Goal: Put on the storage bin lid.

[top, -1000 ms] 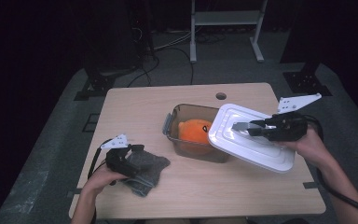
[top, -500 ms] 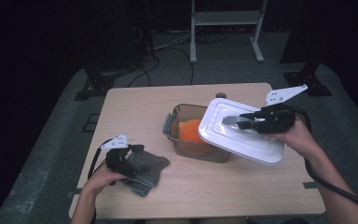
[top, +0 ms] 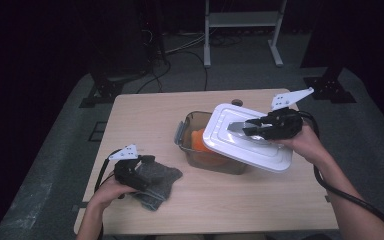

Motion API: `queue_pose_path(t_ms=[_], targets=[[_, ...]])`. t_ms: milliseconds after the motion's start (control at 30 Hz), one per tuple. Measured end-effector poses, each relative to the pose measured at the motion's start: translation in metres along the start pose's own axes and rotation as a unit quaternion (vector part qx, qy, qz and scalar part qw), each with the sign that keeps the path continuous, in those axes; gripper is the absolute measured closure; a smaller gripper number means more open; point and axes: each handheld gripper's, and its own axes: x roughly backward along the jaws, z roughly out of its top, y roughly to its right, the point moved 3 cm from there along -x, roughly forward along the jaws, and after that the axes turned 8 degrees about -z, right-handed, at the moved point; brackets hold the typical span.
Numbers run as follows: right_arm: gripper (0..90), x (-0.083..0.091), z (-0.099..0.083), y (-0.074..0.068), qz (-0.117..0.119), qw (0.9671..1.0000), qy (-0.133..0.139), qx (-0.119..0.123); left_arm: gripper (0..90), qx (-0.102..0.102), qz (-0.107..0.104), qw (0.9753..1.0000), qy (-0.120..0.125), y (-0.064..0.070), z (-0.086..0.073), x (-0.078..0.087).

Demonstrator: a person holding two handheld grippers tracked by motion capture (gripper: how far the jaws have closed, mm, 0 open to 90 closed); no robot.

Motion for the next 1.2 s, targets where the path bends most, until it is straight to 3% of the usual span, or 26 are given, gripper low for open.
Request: queue_pose_path(t_ms=[533,1200], targets=[[65.5,-0.025,0.018,0.004,0.003,0.9999,-0.013,0.008,2.4,0.0,-0.002,1.0,0.001,0.0,0.001,0.0],[65.4,-0.066,0.03,0.002,0.025,0.9991,-0.023,0.026,2.4,-0.003,-0.002,1.0,0.008,-0.001,0.003,0.002]])
